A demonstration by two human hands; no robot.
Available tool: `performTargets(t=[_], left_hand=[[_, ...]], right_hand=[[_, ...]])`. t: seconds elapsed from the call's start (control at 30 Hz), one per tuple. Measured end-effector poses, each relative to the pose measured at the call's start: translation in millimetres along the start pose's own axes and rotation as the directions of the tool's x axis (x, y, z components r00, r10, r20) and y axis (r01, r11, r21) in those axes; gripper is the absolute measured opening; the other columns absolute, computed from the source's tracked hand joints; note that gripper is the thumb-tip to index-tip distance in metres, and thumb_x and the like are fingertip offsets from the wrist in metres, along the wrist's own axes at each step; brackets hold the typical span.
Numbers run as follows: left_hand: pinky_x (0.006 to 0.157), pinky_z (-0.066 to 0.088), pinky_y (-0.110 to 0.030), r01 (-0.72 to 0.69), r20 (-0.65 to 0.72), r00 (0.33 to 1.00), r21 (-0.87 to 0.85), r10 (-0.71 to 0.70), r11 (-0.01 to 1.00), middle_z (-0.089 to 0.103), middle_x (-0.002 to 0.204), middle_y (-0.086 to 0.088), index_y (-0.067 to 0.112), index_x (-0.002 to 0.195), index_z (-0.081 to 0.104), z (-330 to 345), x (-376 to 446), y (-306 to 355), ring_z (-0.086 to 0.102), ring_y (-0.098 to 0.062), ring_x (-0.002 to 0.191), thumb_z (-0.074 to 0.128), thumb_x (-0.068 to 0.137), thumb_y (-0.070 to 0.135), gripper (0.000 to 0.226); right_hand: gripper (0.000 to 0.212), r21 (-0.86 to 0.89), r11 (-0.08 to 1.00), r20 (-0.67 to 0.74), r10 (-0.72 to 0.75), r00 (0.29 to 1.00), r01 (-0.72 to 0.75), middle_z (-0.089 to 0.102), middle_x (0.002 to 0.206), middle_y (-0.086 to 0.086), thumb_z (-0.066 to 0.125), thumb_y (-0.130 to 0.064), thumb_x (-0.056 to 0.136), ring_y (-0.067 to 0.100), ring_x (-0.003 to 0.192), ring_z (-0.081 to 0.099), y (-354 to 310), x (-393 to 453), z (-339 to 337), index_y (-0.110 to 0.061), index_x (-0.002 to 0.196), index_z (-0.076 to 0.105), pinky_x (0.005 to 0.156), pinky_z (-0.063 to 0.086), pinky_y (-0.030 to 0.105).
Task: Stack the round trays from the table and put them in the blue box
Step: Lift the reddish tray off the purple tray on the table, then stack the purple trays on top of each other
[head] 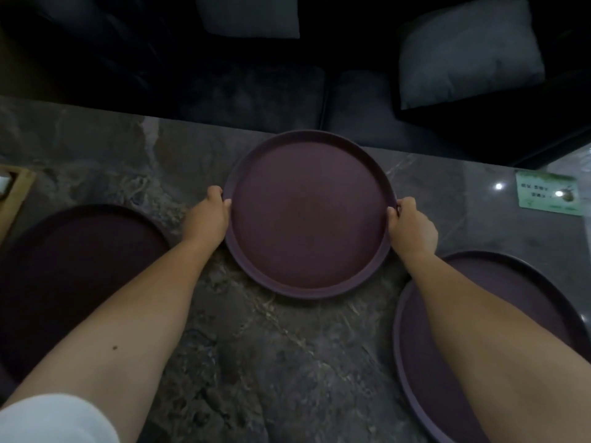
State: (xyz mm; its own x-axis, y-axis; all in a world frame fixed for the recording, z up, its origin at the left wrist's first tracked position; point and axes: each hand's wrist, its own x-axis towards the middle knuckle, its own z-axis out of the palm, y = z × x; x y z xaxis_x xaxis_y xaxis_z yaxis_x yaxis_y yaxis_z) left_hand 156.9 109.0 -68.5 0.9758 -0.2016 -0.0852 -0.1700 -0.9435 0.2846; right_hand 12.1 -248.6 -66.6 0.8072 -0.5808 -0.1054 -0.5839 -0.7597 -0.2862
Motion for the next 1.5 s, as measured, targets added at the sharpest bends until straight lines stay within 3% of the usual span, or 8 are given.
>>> performTargets(t=[0.27,0.4,0.5,0.63,0.77,1.07,1.33,1.5], left_hand=[[0.054,0.033,-0.04,-0.02,0.034,0.999,0.068,0.018,0.997,0.062,0.087,-0.023,0.006,0.103,0.04,-4.0,3.8,3.2,0.059,-0.042,0.074,0.041,0.097,0.031,0.026],[0.069,0.042,-0.049,-0.054,-0.023,0.998,0.116,0.057,0.992,0.056,0.102,-0.026,0.0,0.103,0.05,-26.3,-8.5,11.6,0.053,-0.044,0.091,0.05,0.093,0.03,0.032],[0.078,0.044,-0.052,-0.18,-0.073,0.978,0.194,0.197,0.964,0.057,0.109,-0.024,-0.001,0.107,0.055,-45.0,-24.8,28.5,0.052,-0.042,0.099,0.056,0.088,0.03,0.036],[0.099,0.037,-0.054,-0.442,-0.044,0.889,0.175,0.455,0.88,0.051,0.132,-0.023,-0.001,0.126,0.051,-51.2,-57.1,74.5,0.044,-0.04,0.125,0.056,0.087,0.034,0.053],[0.107,0.03,-0.052,-0.622,0.037,0.781,0.136,0.624,0.771,0.046,0.141,-0.02,0.0,0.134,0.046,-41.8,-95.9,128.0,0.038,-0.036,0.132,0.052,0.088,0.038,0.06],[0.112,0.023,-0.048,-0.799,0.161,0.601,0.116,0.783,0.59,0.038,0.148,-0.018,0.001,0.141,0.037,-11.8,-174.5,219.8,0.03,-0.031,0.139,0.043,0.091,0.043,0.065],[0.113,0.023,-0.047,-0.787,0.188,0.617,0.161,0.764,0.596,0.037,0.149,-0.016,0.002,0.142,0.034,16.9,-219.6,278.6,0.03,-0.029,0.139,0.04,0.091,0.046,0.067],[0.112,0.023,-0.048,-0.748,0.223,0.664,0.196,0.714,0.635,0.037,0.148,-0.018,0.001,0.142,0.034,34.9,-233.6,300.2,0.03,-0.031,0.138,0.044,0.09,0.044,0.068]], right_hand=[[0.026,-0.07,0.998,0.031,0.006,0.999,-0.004,0.066,0.094,0.017,0.039,-0.039,0.096,0.038,0.077,0.062,-3.7,-0.5,-5.4,-0.014,0.104,0.043,0.065,0.049,0.044],[0.046,-0.043,0.999,0.025,0.002,1.0,-0.001,0.053,0.119,0.02,0.038,-0.046,0.096,0.043,0.096,0.057,-2.8,-9.9,-22.7,-0.01,0.124,0.042,0.069,0.042,0.043],[0.051,-0.076,0.992,0.003,-0.099,0.995,0.099,0.05,0.125,0.022,0.043,-0.044,0.095,0.042,0.108,0.05,0.1,-30.7,-41.3,-0.007,0.129,0.045,0.084,0.043,0.049],[0.058,-0.13,0.979,-0.012,-0.159,0.987,0.156,0.042,0.144,0.017,0.046,-0.044,0.094,0.035,0.133,0.035,8.9,-72.9,-64.3,-0.008,0.139,0.042,0.106,0.031,0.049],[0.062,-0.189,0.969,-0.031,-0.17,0.985,0.161,0.038,0.149,0.016,0.046,-0.046,0.094,0.032,0.14,0.028,30.6,-125.1,-81.7,-0.006,0.141,0.04,0.113,0.022,0.044],[0.066,-0.23,0.973,-0.008,-0.039,0.999,0.036,0.029,0.155,0.012,0.035,-0.049,0.096,0.027,0.146,0.016,119.5,-213.9,-102.3,-0.006,0.146,0.031,0.118,0.011,0.043],[0.066,-0.208,0.978,-0.019,-0.011,1.0,0.007,0.027,0.156,0.011,0.036,-0.049,0.096,0.026,0.146,0.014,201.0,-230.8,-120.1,-0.006,0.146,0.03,0.118,0.01,0.043],[0.067,-0.202,0.979,-0.003,0.019,1.0,-0.02,0.028,0.155,0.012,0.036,-0.049,0.096,0.027,0.146,0.015,247.3,-232.1,-119.6,-0.006,0.146,0.029,0.118,0.011,0.043]])
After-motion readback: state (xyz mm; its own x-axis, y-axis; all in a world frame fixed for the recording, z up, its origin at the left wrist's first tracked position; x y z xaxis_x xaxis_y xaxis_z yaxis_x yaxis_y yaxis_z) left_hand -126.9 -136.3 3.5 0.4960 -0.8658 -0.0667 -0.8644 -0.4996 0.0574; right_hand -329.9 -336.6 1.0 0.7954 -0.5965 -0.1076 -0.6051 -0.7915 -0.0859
